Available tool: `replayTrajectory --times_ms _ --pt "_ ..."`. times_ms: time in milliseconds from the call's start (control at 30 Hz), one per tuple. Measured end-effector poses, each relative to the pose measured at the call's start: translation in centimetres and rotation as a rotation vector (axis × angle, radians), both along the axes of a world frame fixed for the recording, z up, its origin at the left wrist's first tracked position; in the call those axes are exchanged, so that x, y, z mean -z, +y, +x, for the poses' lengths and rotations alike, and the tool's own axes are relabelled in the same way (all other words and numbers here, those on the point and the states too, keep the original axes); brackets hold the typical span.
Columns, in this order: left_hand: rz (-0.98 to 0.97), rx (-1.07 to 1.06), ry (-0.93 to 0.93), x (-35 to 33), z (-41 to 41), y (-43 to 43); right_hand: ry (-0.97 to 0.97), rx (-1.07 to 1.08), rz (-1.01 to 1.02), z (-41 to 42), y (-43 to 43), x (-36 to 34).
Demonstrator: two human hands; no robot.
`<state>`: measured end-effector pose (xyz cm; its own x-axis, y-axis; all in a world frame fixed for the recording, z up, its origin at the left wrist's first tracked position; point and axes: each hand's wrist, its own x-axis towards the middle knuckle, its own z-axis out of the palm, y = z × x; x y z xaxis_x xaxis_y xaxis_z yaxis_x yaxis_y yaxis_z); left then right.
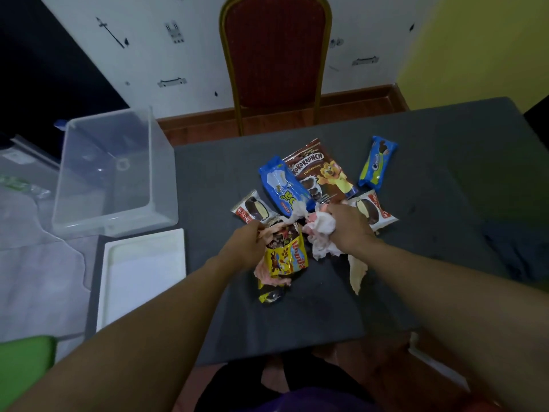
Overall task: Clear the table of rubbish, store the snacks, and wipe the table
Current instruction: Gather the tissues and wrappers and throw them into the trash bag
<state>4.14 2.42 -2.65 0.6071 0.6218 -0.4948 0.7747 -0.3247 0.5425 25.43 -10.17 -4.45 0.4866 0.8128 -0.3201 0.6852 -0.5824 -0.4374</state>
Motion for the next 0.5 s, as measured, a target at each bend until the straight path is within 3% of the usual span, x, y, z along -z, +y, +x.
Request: replayTrajectory --times_ms 500 --pt "0.175 0.136 -0.128 -2.8 1.6 2.1 -0.082 0.129 0.142 0.5 -1.2 -6.7"
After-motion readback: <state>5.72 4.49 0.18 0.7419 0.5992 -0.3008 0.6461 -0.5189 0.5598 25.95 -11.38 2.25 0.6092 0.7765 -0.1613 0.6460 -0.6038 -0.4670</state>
